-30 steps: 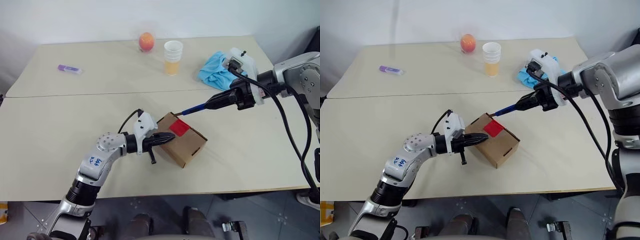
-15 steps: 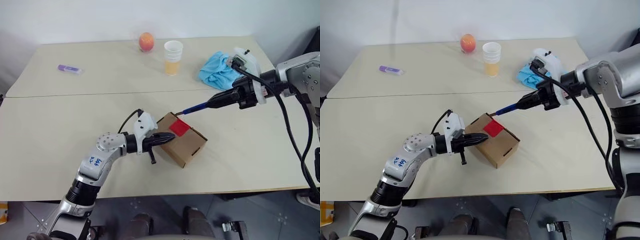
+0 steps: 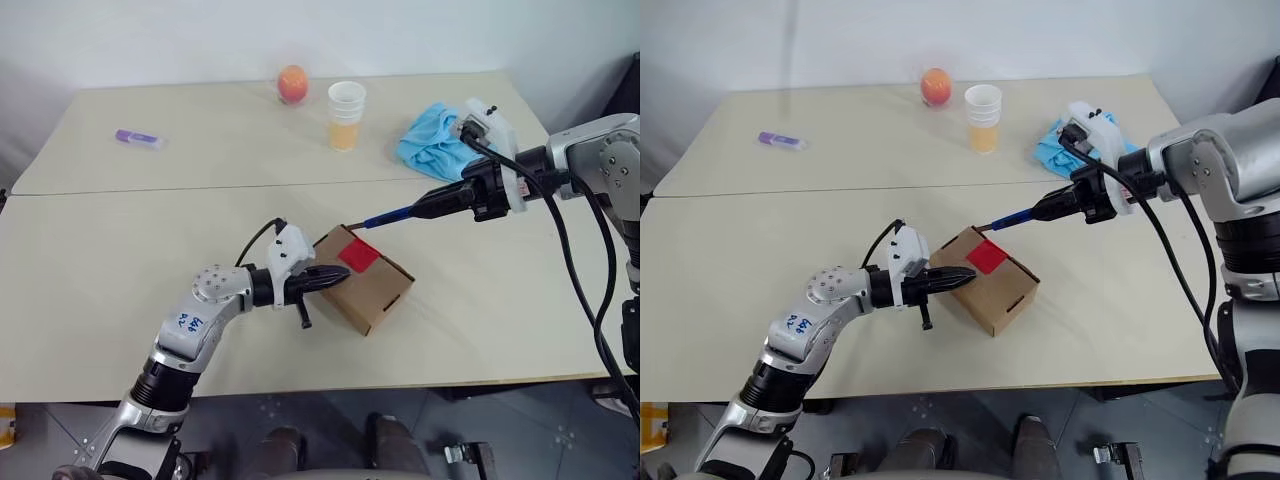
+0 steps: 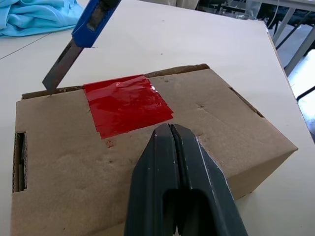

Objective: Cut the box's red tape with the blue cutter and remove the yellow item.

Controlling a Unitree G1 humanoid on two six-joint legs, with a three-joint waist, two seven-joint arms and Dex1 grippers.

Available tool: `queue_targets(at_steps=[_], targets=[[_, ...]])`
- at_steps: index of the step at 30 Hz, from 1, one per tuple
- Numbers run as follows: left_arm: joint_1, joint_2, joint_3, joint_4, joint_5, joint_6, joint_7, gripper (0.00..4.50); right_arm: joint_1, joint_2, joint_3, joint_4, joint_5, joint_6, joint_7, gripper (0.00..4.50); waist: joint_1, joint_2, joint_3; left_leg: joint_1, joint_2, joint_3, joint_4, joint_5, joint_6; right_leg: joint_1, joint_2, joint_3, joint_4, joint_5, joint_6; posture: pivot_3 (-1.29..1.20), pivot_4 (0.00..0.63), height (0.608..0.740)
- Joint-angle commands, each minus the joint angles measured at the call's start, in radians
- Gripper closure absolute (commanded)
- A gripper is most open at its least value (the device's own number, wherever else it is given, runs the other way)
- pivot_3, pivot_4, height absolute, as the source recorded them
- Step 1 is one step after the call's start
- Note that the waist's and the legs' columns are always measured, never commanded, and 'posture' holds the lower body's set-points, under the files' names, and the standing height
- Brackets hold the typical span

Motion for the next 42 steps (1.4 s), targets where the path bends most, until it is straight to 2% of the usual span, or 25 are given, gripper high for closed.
queue_targets(at_steps=[1,14,22,28,34,42], targets=[[0.030,0.018,-0.028,0.007,0.015,0.031,-0.012,4.50,-0.003,-0.011,-0.033,-0.025,-0.001,-0.007,-0.002,4.34,0.000,0.000,0.000,0.000,0.000,0.000,0.000,0.000,0.000,0.000,0.000,0.000,0.000,0.000,0.000,0.00,0.150,0.740],[0.033,0.026,-0.026,-0.002,0.011,0.041,-0.018,4.50,0.034,-0.046,-0.050,-0.064,0.026,0.021,0.017,4.34,0.000,0.000,0.000,0.000,0.000,0.000,0.000,0.000,0.000,0.000,0.000,0.000,0.000,0.000,0.000,0.00,0.150,0.740],[0.022,0.026,-0.028,0.004,0.011,0.044,-0.022,4.50,0.050,-0.023,-0.072,-0.086,0.052,0.053,0.000,4.34,0.000,0.000,0.000,0.000,0.000,0.000,0.000,0.000,0.000,0.000,0.000,0.000,0.000,0.000,0.000,0.00,0.150,0.740],[0.024,0.030,-0.023,-0.001,0.011,0.048,-0.023,4.50,0.045,-0.047,-0.076,-0.051,0.032,-0.003,0.021,4.34,0.000,0.000,0.000,0.000,0.000,0.000,0.000,0.000,0.000,0.001,0.000,0.000,0.000,0.000,0.000,0.00,0.150,0.740],[0.025,0.029,-0.023,-0.007,0.010,0.055,-0.023,4.50,-0.002,-0.014,-0.105,-0.008,0.037,-0.020,0.013,4.34,0.000,0.000,0.000,0.000,0.000,0.000,0.000,0.000,0.000,0.001,0.000,0.000,0.000,0.000,0.000,0.00,0.150,0.740],[0.014,0.030,-0.020,-0.005,0.012,0.061,-0.023,4.50,0.029,0.022,-0.093,-0.022,0.021,-0.028,-0.027,4.34,0.001,0.000,0.000,0.000,0.000,0.000,0.000,0.000,0.000,0.001,0.000,0.000,0.000,0.000,0.000,0.00,0.150,0.740]])
